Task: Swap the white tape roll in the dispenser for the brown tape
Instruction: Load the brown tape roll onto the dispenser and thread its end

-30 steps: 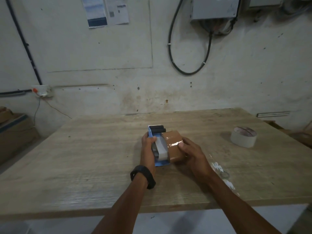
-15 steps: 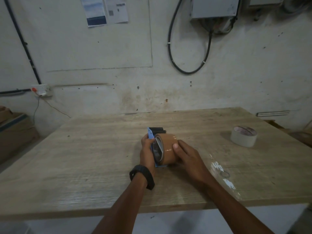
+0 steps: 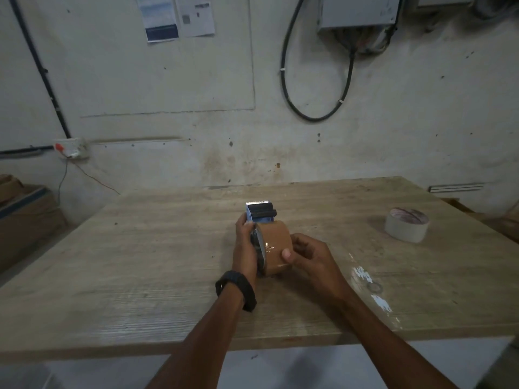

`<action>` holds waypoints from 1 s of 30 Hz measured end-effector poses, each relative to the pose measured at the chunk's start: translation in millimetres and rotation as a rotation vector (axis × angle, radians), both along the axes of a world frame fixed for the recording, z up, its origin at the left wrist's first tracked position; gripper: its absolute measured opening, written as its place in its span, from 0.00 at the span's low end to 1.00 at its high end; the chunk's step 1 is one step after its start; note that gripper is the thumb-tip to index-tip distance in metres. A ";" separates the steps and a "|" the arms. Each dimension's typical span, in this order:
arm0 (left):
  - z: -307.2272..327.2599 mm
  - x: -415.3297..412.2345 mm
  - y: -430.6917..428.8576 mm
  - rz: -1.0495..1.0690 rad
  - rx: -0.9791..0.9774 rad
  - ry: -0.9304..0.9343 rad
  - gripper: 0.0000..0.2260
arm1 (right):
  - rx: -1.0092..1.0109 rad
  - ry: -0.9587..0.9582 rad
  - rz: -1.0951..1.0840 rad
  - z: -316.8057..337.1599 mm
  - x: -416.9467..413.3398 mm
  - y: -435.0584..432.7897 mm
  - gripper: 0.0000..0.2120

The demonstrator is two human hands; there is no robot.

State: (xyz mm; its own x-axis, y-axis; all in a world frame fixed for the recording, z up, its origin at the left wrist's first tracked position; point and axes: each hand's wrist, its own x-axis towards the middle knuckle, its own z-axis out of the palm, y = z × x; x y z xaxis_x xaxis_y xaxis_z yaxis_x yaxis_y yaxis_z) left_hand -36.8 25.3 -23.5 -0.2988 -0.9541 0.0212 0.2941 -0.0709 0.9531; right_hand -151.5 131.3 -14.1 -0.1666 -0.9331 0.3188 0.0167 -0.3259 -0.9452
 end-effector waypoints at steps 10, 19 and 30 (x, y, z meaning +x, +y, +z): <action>-5.8 10.5 -17.4 -0.201 0.108 0.027 0.41 | 0.010 0.174 0.039 1.6 -3.1 3.0 0.14; -7.4 14.6 -17.6 -0.361 0.172 0.051 0.32 | 0.004 0.023 0.040 5.2 0.3 4.4 0.12; -5.6 6.8 -8.4 -0.257 0.139 0.153 0.27 | -0.051 -0.031 0.049 -1.8 -1.4 -5.6 0.10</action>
State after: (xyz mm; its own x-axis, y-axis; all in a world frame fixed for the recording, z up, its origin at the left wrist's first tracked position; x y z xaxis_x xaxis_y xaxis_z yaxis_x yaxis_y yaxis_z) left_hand -30.0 16.9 -29.1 -0.5336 -0.8447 -0.0409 0.3889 -0.2881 0.8751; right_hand -152.9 125.7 -15.8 -0.1314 -0.9229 0.3620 0.0629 -0.3722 -0.9260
